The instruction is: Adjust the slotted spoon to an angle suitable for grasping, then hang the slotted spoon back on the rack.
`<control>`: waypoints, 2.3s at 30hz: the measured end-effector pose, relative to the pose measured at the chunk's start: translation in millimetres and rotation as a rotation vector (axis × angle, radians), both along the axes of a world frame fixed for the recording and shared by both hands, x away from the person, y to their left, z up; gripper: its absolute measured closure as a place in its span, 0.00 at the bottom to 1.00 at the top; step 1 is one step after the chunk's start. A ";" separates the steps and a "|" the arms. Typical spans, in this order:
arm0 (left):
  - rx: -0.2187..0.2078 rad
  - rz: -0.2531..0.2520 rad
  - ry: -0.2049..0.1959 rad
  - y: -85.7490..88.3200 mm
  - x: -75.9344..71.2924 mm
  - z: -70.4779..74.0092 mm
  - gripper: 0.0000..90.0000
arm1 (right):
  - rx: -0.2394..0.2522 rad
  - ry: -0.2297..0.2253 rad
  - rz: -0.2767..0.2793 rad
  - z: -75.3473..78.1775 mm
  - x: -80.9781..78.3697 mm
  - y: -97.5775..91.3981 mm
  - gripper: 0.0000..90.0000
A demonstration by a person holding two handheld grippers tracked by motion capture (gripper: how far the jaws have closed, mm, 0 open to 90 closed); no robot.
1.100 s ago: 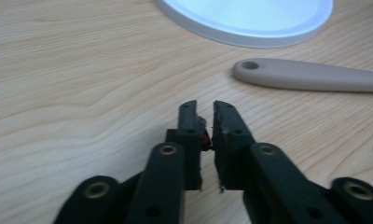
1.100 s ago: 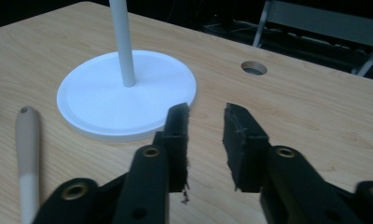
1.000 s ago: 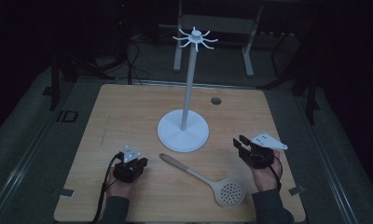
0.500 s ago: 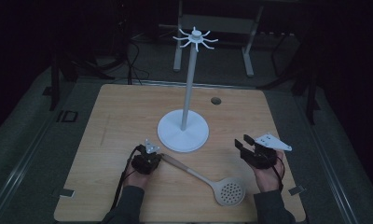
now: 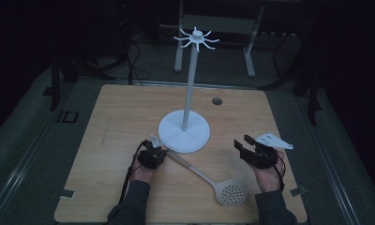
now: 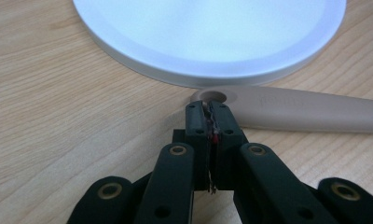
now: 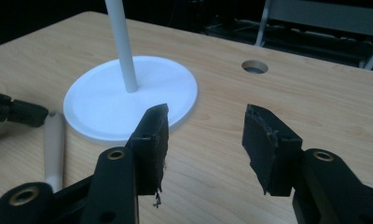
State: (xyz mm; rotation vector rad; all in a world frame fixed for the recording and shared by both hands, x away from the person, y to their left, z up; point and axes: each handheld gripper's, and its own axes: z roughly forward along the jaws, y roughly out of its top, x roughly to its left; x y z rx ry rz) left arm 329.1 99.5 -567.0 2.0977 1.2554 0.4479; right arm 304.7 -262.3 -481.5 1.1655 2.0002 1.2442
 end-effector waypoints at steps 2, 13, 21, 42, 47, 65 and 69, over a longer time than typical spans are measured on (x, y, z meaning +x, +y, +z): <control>-0.010 0.004 -0.002 -0.2 0.8 0.3 0.97 | -0.012 0.005 0.009 1.0 0.6 2.0 0.57; -0.012 0.008 0.006 1.0 1.0 0.2 0.94 | -0.029 0.029 0.065 13.8 6.8 12.9 0.57; -0.044 0.012 -0.002 7.7 -7.0 4.1 0.93 | -0.045 0.067 0.111 22.8 17.2 27.1 0.57; -0.081 0.092 -0.101 78.9 -64.7 21.0 0.89 | -0.174 0.129 0.199 24.4 36.3 68.3 0.58; -0.088 0.120 -0.105 88.1 -68.3 20.6 0.89 | -0.194 0.138 0.216 27.1 39.7 75.8 0.58; -0.084 0.165 -0.154 102.7 -79.5 21.4 0.79 | -0.239 0.284 0.289 12.8 59.2 98.5 0.63; -0.094 0.198 -0.159 112.4 -79.7 20.1 0.79 | -0.275 0.320 0.310 9.3 61.7 106.6 0.63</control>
